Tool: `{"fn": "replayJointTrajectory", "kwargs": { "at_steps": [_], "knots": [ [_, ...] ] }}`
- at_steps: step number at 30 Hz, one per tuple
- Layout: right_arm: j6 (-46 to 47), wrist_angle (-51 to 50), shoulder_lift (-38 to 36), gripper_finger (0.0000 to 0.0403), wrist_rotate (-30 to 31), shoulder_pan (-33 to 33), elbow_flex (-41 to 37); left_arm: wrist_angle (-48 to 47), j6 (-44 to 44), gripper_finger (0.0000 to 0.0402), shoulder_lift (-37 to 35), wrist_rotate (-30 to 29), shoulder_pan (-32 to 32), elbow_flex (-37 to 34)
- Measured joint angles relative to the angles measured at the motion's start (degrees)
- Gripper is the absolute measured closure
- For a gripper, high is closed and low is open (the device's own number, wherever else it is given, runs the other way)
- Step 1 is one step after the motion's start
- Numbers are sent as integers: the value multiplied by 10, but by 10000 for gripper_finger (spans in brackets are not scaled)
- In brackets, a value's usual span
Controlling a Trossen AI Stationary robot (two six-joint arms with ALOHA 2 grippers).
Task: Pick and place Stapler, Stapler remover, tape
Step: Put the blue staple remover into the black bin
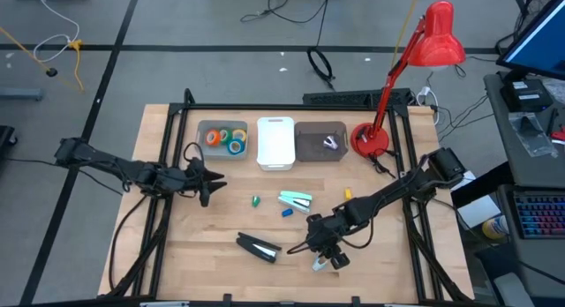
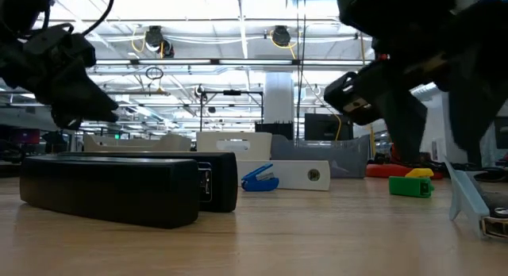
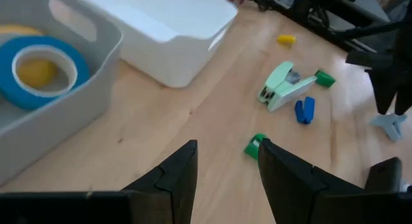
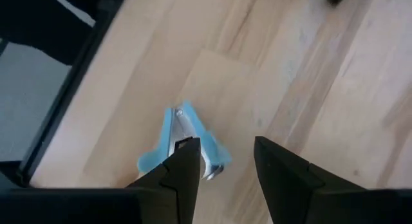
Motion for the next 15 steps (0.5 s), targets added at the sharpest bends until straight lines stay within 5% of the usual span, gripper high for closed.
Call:
{"fn": "replayJointTrajectory", "kwargs": {
  "at_steps": [15],
  "knots": [
    [12, 22, 1, 261, 0, 0, -1, 1, -12, 238, 0, 24, 0, -5]
  ]
}}
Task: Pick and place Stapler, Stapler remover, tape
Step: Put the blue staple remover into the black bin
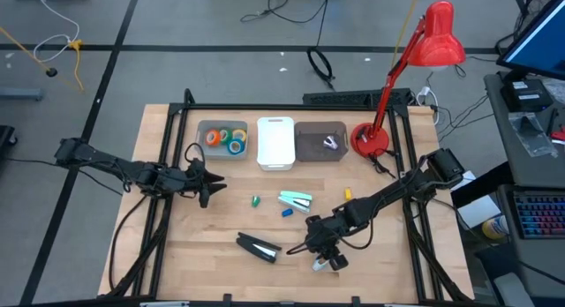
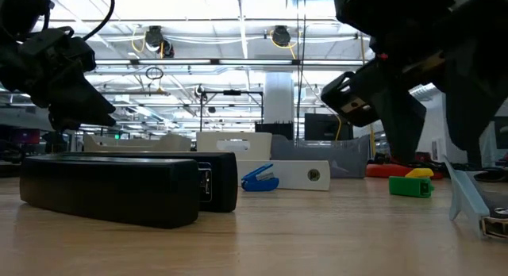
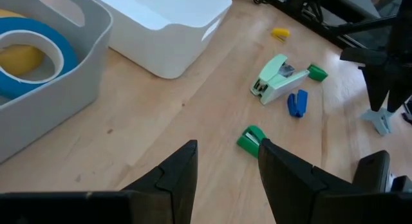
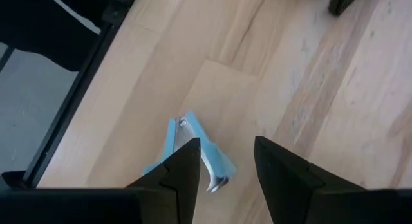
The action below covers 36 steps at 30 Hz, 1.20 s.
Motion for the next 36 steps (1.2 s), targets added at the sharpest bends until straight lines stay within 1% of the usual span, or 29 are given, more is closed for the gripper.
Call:
{"fn": "replayJointTrajectory", "kwargs": {
  "at_steps": [11, 16, 27, 36],
  "knots": [
    [7, 3, 14, 261, -7, 7, 1, 1, -3, 238, 0, 0, 0, 0],
    [16, 7, 18, 264, 1, 6, 0, 1, -4, 238, 0, 0, 0, 0],
    [19, 12, 18, 323, 1, 6, 0, 0, -7, 238, 0, 0, 0, 0],
    [18, -7, 18, 335, 0, 6, 0, 0, -3, 238, 0, 0, 0, 0]
  ]
}}
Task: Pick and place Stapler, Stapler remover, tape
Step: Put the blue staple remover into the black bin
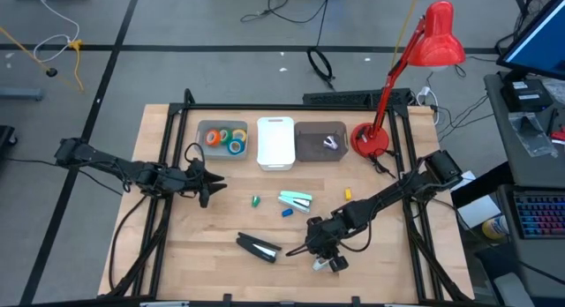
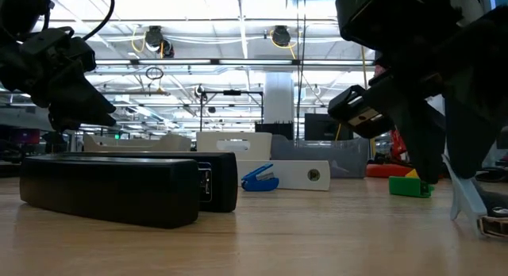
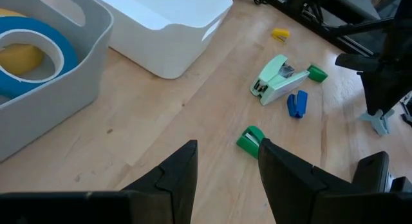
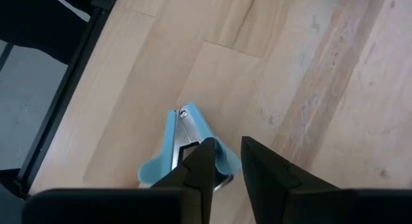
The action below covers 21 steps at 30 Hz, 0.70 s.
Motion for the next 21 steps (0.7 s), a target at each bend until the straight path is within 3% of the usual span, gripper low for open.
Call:
{"fn": "replayJointTrajectory", "kwargs": {
  "at_steps": [6, 14, 21],
  "knots": [
    [1, 1, 0, 341, 1, 0, 0, 0, 0, 238, 0, 0, 0, 0],
    [3, 1, 0, 397, 0, 0, 0, 0, 1, 238, 0, 0, 0, 0],
    [73, 0, 0, 400, 0, -10, 0, 0, 25, 238, 0, 0, 0, 0]
  ]
}}
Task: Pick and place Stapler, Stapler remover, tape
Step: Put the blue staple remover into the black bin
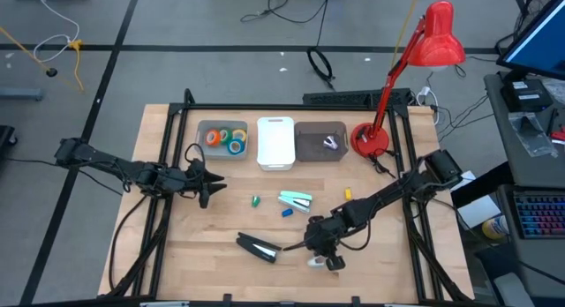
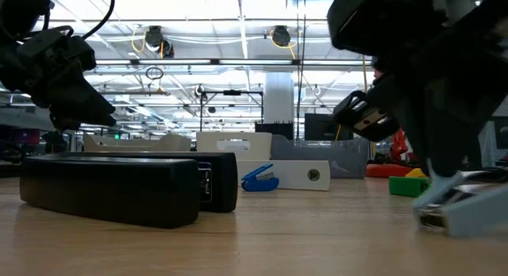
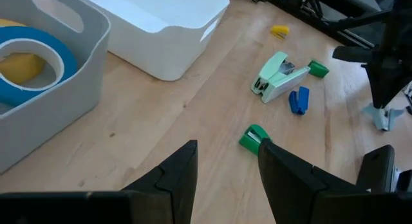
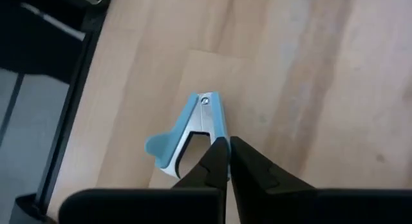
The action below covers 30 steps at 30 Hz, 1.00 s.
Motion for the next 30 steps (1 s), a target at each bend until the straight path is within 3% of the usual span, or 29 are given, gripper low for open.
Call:
{"fn": "replayJointTrajectory", "kwargs": {
  "at_steps": [8, 16, 21, 30],
  "knots": [
    [41, -8, -29, 402, 2, -19, -1, 0, 25, 238, 1, 0, 0, 0],
    [57, -18, -128, 402, 12, -66, -1, 0, 23, 238, 1, 0, 0, 0],
    [14, -54, -198, 402, 70, -124, 0, 0, 23, 238, 1, 0, 0, 0],
    [-85, -69, -278, 403, 227, -272, 0, 0, 23, 238, 1, 1, 0, 0]
  ]
}}
